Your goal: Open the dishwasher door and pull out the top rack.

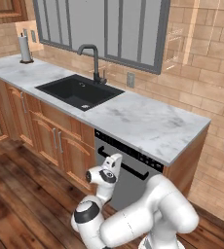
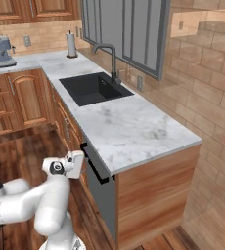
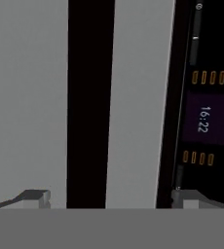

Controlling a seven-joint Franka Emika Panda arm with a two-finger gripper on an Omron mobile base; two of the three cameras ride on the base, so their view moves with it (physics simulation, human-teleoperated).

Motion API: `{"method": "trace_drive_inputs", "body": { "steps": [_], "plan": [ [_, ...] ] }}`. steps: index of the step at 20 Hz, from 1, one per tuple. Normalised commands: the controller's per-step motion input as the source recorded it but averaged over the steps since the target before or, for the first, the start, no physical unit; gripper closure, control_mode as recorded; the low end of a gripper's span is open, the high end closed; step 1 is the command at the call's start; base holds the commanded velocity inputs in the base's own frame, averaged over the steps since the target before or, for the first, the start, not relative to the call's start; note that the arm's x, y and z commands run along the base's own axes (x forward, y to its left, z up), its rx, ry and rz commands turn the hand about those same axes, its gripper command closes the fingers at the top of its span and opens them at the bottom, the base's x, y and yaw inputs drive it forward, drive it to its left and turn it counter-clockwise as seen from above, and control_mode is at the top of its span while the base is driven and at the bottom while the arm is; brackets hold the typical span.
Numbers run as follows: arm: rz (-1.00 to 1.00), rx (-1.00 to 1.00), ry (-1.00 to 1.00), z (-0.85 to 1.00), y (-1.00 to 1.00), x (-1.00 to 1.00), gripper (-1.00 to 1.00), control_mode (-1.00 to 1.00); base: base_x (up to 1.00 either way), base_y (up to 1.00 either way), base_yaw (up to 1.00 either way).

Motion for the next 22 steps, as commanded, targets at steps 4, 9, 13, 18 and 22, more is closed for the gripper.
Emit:
{"method": "trace_drive_inputs", "body": {
  "steps": [4, 9, 13, 18, 22],
  "plan": [
    [0.00, 0.00, -0.02, -0.32, 0.00, 0.21, -1.00, -1.00, 0.00, 0.00, 0.00],
    [0.00, 0.00, -0.01, -0.38, 0.00, 0.21, -1.00, -1.00, 0.00, 0.00, 0.00],
    [0.00, 0.00, 0.00, -0.41, 0.00, 0.17, -1.00, -1.00, 0.00, 0.00, 0.00],
    [0.00, 0.00, -0.01, -0.38, 0.00, 0.15, -1.00, -1.00, 0.00, 0.00, 0.00],
    [0.00, 0.00, -0.01, -0.41, 0.00, 0.15, -1.00, -1.00, 0.00, 0.00, 0.00]
  ]
}}
